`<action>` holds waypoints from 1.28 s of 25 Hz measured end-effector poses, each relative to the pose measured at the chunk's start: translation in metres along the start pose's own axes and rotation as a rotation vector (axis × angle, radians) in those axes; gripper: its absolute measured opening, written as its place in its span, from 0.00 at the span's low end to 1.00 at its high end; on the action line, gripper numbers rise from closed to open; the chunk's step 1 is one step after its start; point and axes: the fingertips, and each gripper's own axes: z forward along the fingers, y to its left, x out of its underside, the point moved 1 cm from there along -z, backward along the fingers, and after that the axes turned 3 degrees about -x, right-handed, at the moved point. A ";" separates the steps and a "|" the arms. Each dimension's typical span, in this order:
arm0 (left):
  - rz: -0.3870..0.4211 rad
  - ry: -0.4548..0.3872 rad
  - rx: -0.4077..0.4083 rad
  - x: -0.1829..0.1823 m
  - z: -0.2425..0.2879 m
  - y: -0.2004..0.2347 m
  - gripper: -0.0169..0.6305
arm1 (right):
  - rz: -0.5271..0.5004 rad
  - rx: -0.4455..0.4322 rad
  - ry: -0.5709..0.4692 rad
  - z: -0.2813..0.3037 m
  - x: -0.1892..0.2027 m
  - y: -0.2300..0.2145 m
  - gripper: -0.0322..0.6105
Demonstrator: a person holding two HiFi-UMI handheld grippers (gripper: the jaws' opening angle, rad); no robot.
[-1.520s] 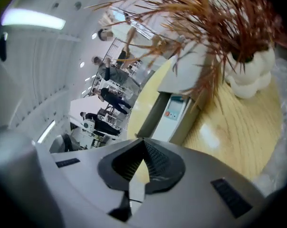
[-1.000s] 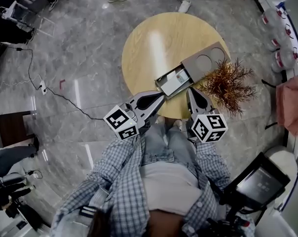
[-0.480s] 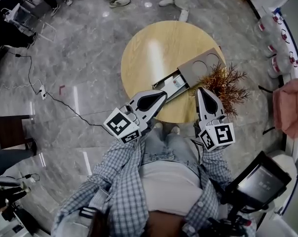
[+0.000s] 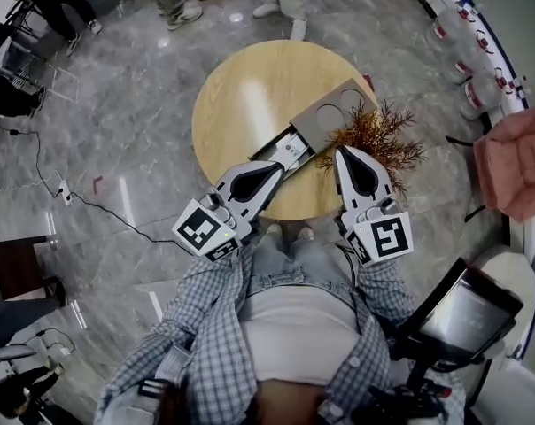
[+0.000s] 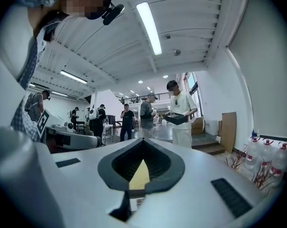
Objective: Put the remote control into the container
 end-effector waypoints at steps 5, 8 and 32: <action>0.017 0.020 0.005 0.000 0.004 -0.002 0.04 | -0.016 0.005 -0.011 -0.002 -0.004 -0.003 0.06; 0.019 0.030 0.006 0.003 0.005 -0.003 0.04 | -0.023 0.002 -0.011 -0.005 -0.003 -0.003 0.06; 0.021 0.068 0.094 0.013 0.032 -0.015 0.04 | -0.042 0.050 -0.003 -0.025 0.003 -0.013 0.06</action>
